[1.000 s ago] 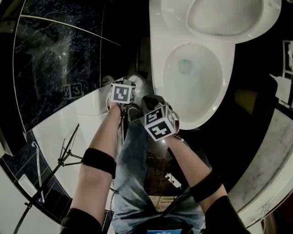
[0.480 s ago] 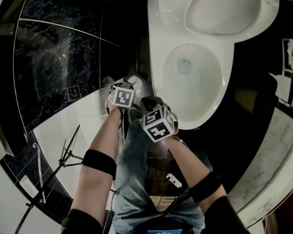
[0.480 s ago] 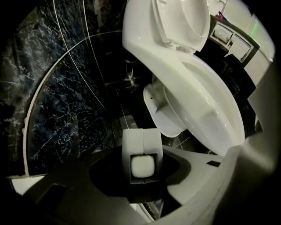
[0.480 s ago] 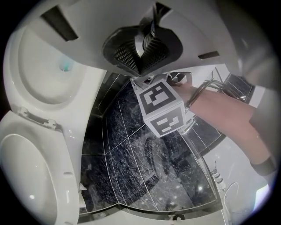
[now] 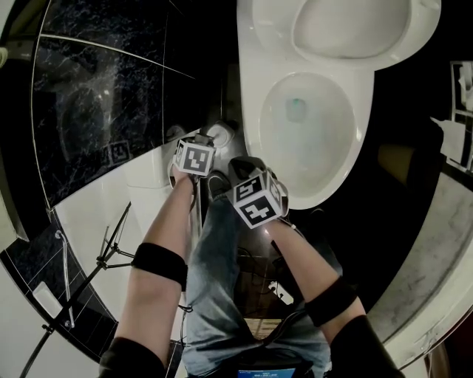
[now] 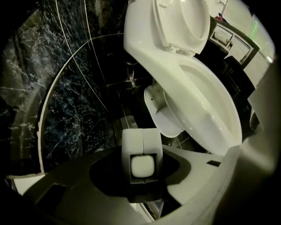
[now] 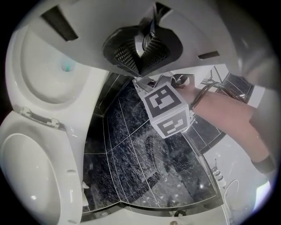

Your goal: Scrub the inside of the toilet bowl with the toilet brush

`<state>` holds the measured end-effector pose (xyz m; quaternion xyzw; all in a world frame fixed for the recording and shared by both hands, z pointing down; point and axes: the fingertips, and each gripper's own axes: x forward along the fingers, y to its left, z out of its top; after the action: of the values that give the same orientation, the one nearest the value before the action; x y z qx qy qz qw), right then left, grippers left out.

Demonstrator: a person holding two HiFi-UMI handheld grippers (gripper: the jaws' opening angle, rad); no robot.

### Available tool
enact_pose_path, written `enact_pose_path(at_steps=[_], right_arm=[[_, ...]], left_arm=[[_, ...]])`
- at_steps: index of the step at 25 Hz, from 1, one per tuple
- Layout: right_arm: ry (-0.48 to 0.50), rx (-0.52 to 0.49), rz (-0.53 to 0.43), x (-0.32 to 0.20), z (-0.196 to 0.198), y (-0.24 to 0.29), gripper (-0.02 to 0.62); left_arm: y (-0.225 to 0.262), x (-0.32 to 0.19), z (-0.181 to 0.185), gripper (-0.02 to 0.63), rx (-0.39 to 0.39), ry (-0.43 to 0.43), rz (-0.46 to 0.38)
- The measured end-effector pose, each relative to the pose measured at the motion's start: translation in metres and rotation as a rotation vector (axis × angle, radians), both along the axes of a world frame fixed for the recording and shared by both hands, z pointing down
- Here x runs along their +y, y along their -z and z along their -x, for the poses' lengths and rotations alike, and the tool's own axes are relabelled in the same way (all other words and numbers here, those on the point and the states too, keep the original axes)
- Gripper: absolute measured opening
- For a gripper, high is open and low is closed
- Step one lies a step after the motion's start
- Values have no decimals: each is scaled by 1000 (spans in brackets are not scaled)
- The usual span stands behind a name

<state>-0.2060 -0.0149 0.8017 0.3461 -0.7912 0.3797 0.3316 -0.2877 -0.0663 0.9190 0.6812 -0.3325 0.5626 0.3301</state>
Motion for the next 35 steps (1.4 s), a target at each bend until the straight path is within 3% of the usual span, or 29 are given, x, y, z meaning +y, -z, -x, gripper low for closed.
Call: enact_pose_path(at_steps=[14,24,35], right_arm=[[6,8,-6,12,-21,65,6],[54,17,-40,42,-37,179,6],[60,41,-114,74,-92,309,6]], left_arm=[[94,4,-4,181,-15,16,-3],[239,33,-16,181,28,47,-21],[415,65,-35,181,19,24,-97]])
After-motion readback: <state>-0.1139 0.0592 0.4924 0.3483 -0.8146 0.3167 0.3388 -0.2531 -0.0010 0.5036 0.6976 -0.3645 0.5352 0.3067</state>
